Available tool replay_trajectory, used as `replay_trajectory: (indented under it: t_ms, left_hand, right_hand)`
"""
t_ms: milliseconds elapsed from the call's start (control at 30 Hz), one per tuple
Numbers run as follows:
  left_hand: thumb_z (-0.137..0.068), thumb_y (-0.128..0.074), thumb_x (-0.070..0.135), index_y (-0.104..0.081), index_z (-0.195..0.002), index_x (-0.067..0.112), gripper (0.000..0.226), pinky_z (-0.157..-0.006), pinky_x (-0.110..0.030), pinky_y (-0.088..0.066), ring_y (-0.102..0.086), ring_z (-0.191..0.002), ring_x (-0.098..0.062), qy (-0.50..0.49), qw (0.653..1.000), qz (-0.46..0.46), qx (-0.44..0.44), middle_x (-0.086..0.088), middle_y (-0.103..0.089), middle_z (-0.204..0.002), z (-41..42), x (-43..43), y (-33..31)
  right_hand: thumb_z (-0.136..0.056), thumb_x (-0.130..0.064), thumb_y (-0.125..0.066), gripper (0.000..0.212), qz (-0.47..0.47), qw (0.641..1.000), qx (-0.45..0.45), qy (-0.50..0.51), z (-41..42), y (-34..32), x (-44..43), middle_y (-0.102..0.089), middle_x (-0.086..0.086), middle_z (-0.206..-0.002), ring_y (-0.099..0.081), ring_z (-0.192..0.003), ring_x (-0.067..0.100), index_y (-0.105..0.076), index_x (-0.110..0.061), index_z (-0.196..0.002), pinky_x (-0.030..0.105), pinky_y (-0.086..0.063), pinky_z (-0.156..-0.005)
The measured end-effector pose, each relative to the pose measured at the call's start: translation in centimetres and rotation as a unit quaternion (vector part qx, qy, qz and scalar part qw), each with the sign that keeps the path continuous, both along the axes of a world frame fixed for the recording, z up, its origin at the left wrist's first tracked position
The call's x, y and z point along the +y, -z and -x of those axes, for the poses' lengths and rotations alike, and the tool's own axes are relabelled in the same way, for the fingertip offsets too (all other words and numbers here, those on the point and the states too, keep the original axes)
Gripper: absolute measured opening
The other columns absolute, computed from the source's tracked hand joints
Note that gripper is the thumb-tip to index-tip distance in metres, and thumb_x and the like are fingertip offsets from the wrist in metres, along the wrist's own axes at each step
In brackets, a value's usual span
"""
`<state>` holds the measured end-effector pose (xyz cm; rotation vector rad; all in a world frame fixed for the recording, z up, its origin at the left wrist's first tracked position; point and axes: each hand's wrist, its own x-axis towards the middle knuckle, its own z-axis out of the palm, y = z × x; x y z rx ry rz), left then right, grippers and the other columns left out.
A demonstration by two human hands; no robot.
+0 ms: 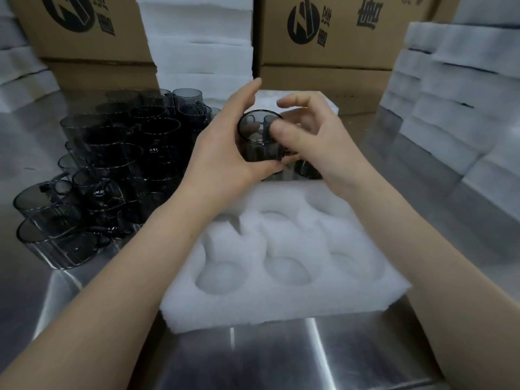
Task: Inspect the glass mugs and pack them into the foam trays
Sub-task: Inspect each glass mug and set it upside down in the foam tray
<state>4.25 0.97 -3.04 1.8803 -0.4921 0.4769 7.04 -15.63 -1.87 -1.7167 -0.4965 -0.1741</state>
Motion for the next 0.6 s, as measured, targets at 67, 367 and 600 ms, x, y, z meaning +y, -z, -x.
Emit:
replay_trajectory:
  t_ms: [67,367,600]
  left_hand:
    - [-0.061,-0.082,0.025,-0.03,-0.147,0.04,0.101,-0.106,-0.04,-0.044,-0.045,-0.132,-0.005,0.009,1.0,-0.001,0.003,0.02,-0.041,-0.134,0.1,0.0,0.0]
    - [-0.073,-0.083,0.017,-0.058,-0.121,0.03,0.055,-0.093,-0.024,-0.052,-0.064,-0.099,0.004,-0.006,0.993,-0.063,0.099,0.015,-0.064,-0.108,0.6,1.9,-1.3]
    - [-0.074,-0.082,0.016,-0.073,-0.076,0.024,0.012,-0.086,-0.038,-0.057,-0.069,-0.078,-0.014,-0.041,0.966,-0.191,0.169,0.003,-0.072,-0.076,0.5,3.8,-1.1]
  right_hand:
    - [-0.069,-0.034,-0.08,0.059,0.031,0.999,-0.01,-0.029,0.2,0.1,0.1,-0.067,0.001,-0.107,-0.065,-0.091,0.014,-0.055,-0.029,-0.122,0.032,-0.056,-0.078]
    - [-0.08,-0.028,-0.079,0.016,0.026,0.999,-0.001,0.037,0.5,-0.5,-0.2,-0.075,-0.006,-0.082,-0.068,-0.074,0.007,-0.074,-0.019,-0.093,0.021,-0.054,-0.063]
    - [-0.08,-0.041,-0.071,0.039,0.025,0.998,0.06,-0.005,1.4,-3.0,-0.8,-0.075,0.014,-0.09,-0.073,-0.077,0.033,-0.068,-0.009,-0.102,0.032,-0.057,-0.063]
